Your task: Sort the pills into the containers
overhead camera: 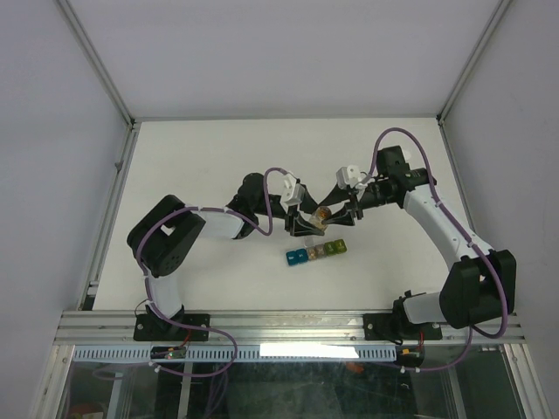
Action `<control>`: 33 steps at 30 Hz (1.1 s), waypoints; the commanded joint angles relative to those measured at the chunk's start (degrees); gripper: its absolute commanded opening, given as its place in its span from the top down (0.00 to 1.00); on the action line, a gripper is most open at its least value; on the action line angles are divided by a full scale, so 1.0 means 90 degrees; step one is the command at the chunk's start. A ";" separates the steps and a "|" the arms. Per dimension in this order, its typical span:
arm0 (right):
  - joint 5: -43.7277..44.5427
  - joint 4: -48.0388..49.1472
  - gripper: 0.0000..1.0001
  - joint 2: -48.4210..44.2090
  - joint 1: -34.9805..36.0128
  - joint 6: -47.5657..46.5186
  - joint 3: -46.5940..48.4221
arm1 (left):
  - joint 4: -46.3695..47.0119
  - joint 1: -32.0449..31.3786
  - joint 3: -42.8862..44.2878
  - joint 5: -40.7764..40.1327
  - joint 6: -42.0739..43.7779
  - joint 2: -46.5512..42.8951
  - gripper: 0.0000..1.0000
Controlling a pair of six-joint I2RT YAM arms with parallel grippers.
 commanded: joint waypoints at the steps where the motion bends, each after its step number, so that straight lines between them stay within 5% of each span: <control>1: 0.0003 0.0241 0.54 -0.0010 0.0061 0.0388 0.0109 | 0.0535 -0.0027 0.0074 -0.0088 -0.0012 -0.0088 1.00; 6: 0.0154 0.0676 0.63 -0.0009 0.0082 0.1178 0.0100 | 0.1157 -0.0034 -0.0263 -0.0718 -0.0060 -0.0188 1.00; 12: 0.1035 0.2694 0.80 0.0015 0.0212 0.3991 -0.0101 | 0.2219 -0.0044 -0.0912 -0.2915 -0.0166 -0.0417 1.00; 15: 0.2226 0.3612 0.88 0.0098 0.0445 0.5225 -0.0200 | 0.1886 -0.0116 -0.0941 -0.4118 0.0054 -0.0536 1.00; 20: 0.3378 0.4010 0.88 0.0401 0.0647 0.6277 0.0000 | 0.0926 -0.0240 -0.0662 -0.5159 0.0474 -0.0510 1.00; 21: 0.3346 0.3981 0.85 0.0428 0.0647 0.6355 0.0069 | 0.0762 -0.0242 -0.0584 -0.5214 0.0531 -0.0487 1.00; 26: 0.2196 0.3747 0.27 0.0029 0.0379 0.6161 0.0275 | 0.0767 -0.0228 -0.0656 -0.4970 0.0608 -0.0555 1.00; 31: 0.0726 0.3393 0.02 -0.0478 -0.0302 0.5457 0.0206 | 0.0805 -0.0098 -0.0656 -0.3702 0.0459 -0.0587 1.00; 33: 0.0330 0.2995 0.01 -0.0560 -0.0491 0.4795 0.0215 | 0.0851 -0.0008 -0.0613 -0.2888 0.0325 -0.0550 1.00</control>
